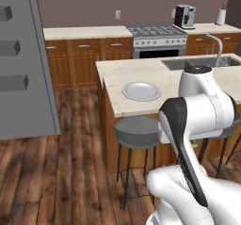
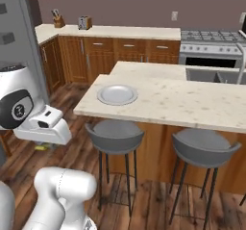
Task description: Retrieve the butter from the fridge and place it on a plate on the dining table. Then retrieve the butter knife by the fridge and place it near the plate.
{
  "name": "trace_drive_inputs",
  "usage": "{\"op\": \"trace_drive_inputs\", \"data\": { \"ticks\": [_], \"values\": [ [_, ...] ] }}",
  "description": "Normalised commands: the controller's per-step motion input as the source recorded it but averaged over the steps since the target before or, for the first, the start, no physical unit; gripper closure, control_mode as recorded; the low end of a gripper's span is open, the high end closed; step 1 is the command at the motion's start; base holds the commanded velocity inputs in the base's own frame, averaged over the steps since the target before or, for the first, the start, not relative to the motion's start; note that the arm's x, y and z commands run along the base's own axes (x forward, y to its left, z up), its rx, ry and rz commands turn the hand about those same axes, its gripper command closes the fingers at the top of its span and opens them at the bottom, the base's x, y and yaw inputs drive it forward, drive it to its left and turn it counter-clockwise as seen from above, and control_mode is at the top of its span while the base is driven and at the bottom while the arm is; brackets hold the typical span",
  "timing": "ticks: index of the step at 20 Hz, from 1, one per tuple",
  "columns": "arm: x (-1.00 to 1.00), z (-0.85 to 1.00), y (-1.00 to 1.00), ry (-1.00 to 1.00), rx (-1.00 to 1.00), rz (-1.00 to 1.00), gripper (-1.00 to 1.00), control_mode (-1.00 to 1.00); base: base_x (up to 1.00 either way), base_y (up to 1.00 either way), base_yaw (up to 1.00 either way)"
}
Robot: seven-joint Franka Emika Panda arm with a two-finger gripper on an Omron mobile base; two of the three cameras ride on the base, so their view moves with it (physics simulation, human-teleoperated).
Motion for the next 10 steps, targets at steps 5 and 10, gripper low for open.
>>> {"op": "trace_drive_inputs", "data": {
  "ticks": [5, 10],
  "values": [
    [0.00, 0.00, 0.00, 0.00, 0.00, 0.00, 1.00, 1.00, 0.95, -0.09, -0.12],
    [0.00, 0.00, 0.00, 0.00, 0.00, 0.00, 1.00, 1.00, 0.70, 0.00, -0.07]
  ]
}}
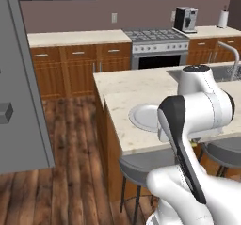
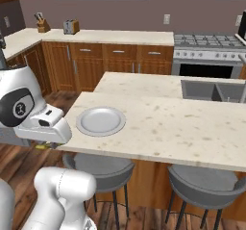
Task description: Retrieve the butter from the fridge and place it on a plate on the dining table. Then retrieve the butter knife by the fridge and place it near the plate.
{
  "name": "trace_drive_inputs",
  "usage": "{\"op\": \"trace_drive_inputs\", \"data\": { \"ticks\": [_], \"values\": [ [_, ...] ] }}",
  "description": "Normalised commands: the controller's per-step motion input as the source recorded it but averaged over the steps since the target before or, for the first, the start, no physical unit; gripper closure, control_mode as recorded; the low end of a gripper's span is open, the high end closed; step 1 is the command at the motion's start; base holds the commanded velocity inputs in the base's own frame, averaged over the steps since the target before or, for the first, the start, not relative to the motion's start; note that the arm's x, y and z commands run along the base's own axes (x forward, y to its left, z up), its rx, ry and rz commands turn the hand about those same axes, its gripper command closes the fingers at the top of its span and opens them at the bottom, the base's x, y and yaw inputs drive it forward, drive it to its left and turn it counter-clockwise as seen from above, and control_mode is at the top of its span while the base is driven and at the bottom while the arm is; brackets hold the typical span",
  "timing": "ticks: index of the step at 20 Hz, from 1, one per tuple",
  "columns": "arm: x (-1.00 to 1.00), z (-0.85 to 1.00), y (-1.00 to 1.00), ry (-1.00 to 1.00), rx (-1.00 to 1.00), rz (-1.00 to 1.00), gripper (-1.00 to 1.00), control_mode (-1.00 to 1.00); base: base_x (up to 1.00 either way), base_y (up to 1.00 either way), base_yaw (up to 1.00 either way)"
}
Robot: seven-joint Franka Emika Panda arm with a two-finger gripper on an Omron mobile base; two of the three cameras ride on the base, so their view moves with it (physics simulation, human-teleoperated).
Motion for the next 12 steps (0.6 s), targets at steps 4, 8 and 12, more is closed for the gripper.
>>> {"op": "trace_drive_inputs", "data": {
  "ticks": [4, 8, 12],
  "values": [
    [0.00, 0.00, 0.00, 0.00, 0.00, 0.00, 1.00, 1.00, 0.58, 0.00, -0.03],
    [0.00, 0.00, 0.00, 0.00, 0.00, 0.00, 1.00, 1.00, 0.29, 0.00, -0.03],
    [0.00, 0.00, 0.00, 0.00, 0.00, 0.00, 1.00, 1.00, 0.18, 0.00, -0.01]
  ]
}}
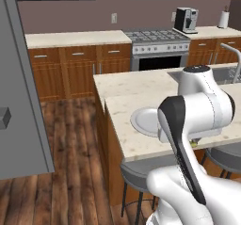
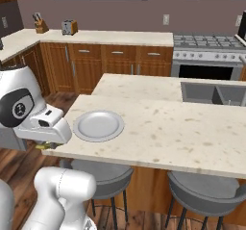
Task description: Retrieve the butter from the fridge and place it on a plate on the dining table. Then retrieve the butter knife by the fridge and place it near the plate.
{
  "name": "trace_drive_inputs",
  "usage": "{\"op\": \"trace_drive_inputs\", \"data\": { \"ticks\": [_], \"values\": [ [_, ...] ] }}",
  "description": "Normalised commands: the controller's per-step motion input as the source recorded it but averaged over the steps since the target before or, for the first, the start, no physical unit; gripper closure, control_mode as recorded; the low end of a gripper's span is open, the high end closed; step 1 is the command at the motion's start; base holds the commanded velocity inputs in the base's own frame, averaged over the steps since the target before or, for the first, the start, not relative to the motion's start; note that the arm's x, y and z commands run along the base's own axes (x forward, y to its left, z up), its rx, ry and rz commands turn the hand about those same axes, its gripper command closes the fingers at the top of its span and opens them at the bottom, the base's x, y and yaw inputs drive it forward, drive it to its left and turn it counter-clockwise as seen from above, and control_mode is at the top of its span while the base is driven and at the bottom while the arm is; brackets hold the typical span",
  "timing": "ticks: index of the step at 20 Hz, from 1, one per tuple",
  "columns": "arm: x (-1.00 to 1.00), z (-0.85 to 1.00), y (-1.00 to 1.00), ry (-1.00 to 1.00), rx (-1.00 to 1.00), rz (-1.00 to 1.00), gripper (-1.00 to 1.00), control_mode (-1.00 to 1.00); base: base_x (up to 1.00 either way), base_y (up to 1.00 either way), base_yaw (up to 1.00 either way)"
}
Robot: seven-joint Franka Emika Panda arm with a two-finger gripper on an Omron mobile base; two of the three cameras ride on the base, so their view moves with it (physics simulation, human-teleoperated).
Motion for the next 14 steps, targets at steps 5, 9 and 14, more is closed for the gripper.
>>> {"op": "trace_drive_inputs", "data": {
  "ticks": [5, 9, 14],
  "values": [
    [0.00, 0.00, 0.00, 0.00, 0.00, 0.00, 1.00, 1.00, 0.00, 0.00, 0.00],
    [0.00, 0.00, 0.00, 0.00, 0.00, 0.00, 1.00, -1.00, 0.00, 0.00, 0.00],
    [0.01, 0.10, -0.04, -0.17, -0.01, 0.03, 1.00, -1.00, 0.00, 0.00, 0.00]
  ]
}}
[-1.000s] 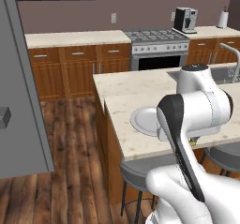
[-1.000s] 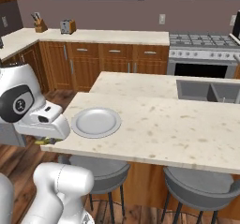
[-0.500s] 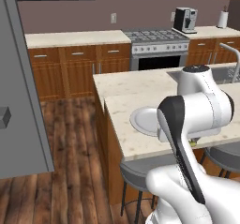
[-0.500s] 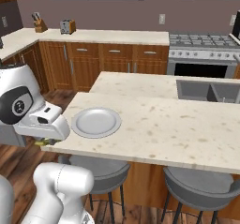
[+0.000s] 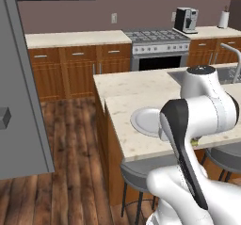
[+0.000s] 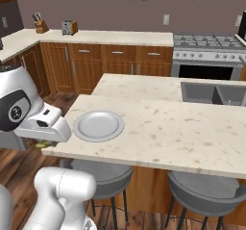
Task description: Retrieve the butter from the fridge and place it on a plate on the dining table. Then retrieve the butter knife by the fridge and place it near the plate.
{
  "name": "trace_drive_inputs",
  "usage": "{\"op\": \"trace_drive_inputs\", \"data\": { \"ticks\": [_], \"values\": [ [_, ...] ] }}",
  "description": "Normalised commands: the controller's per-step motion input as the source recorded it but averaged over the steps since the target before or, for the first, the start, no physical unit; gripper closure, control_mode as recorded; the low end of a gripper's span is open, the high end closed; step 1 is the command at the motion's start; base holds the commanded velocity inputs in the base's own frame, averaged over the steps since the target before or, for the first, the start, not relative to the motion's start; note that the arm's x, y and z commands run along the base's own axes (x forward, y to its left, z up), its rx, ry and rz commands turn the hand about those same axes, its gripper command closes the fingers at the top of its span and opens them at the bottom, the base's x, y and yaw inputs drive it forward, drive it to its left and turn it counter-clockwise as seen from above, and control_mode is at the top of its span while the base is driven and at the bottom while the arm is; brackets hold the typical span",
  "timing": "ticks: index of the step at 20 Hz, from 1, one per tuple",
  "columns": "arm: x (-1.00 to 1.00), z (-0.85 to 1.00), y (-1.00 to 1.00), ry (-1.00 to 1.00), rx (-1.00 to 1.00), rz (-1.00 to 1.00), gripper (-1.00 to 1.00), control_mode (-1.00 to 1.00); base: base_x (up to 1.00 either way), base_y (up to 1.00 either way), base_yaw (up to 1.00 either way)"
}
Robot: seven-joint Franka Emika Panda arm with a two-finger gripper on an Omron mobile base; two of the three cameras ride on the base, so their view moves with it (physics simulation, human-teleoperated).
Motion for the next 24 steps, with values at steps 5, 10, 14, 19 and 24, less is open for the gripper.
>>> {"op": "trace_drive_inputs", "data": {
  "ticks": [5, 10, 14, 19, 24],
  "values": [
    [0.10, 0.27, -0.05, -0.18, -0.04, 0.06, 1.00, -1.00, 0.00, 0.00, 0.00],
    [0.39, 0.27, -0.20, -0.04, 0.02, 0.02, 1.00, -1.00, 0.00, 0.00, 0.00],
    [0.69, 0.04, -0.07, 0.00, 0.09, 0.00, 1.00, -1.00, 0.00, 0.00, 0.00],
    [0.67, 0.00, -0.01, -0.01, 0.02, 0.00, 1.00, -1.00, 0.00, 0.00, 0.00],
    [0.56, -0.14, 0.00, -0.09, 0.00, 0.00, 1.00, -1.00, 0.00, 0.00, 0.00]
  ]
}}
